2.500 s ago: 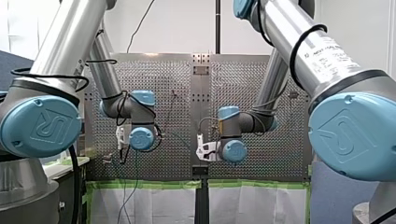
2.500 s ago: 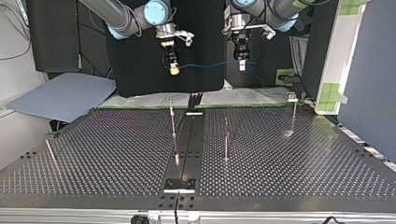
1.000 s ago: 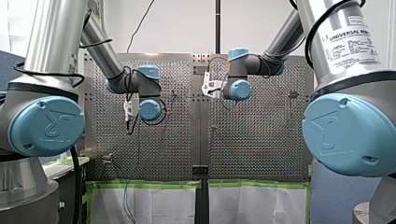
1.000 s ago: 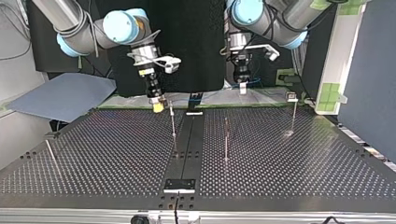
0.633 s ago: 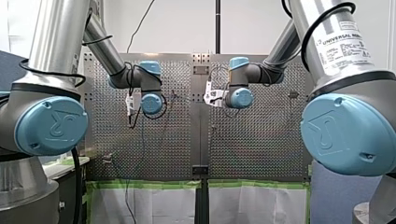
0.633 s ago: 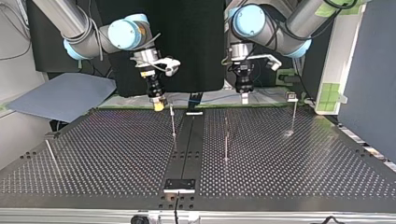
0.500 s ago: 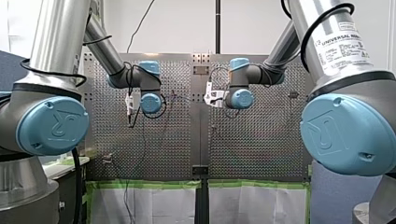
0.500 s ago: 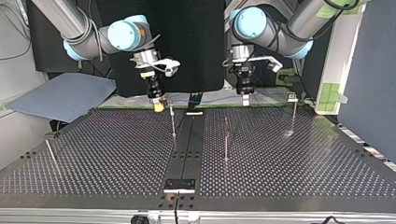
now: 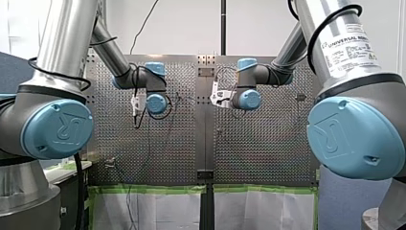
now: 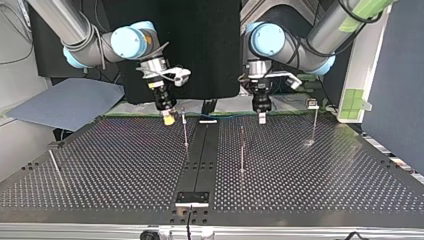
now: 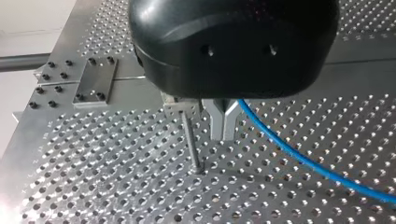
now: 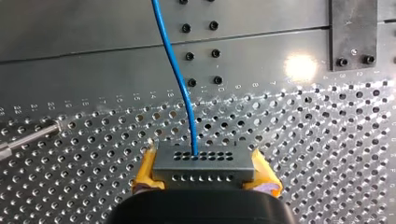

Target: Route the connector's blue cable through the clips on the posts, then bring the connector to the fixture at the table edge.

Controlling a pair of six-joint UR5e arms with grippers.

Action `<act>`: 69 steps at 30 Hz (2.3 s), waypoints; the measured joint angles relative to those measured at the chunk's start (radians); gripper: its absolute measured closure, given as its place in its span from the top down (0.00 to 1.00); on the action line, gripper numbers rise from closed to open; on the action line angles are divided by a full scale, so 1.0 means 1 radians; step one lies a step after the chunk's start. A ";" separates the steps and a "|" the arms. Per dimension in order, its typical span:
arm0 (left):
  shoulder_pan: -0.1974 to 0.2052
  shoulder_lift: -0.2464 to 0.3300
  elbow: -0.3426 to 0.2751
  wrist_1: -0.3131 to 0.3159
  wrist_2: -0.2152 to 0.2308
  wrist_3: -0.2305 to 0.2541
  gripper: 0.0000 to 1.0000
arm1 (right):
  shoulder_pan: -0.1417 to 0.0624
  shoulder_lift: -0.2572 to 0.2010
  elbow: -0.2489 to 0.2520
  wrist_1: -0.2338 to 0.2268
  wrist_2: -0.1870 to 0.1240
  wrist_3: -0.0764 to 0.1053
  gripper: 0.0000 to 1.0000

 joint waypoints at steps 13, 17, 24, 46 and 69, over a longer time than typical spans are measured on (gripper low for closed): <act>0.027 -0.003 0.061 -0.062 0.033 -0.002 0.00 | -0.022 0.001 -0.010 0.008 -0.010 -0.001 0.00; 0.034 -0.003 0.070 -0.071 0.042 -0.002 0.00 | -0.028 0.002 -0.011 0.008 -0.014 -0.002 0.00; 0.049 -0.010 0.104 -0.095 0.052 -0.002 0.00 | -0.036 0.002 -0.012 0.008 -0.020 -0.002 0.00; 0.094 -0.087 0.196 -0.129 0.106 -0.033 0.00 | -0.061 0.007 -0.036 0.016 -0.028 0.002 0.00; 0.164 -0.117 0.280 -0.133 0.193 -0.126 0.00 | -0.112 0.106 -0.186 0.071 -0.051 0.003 0.00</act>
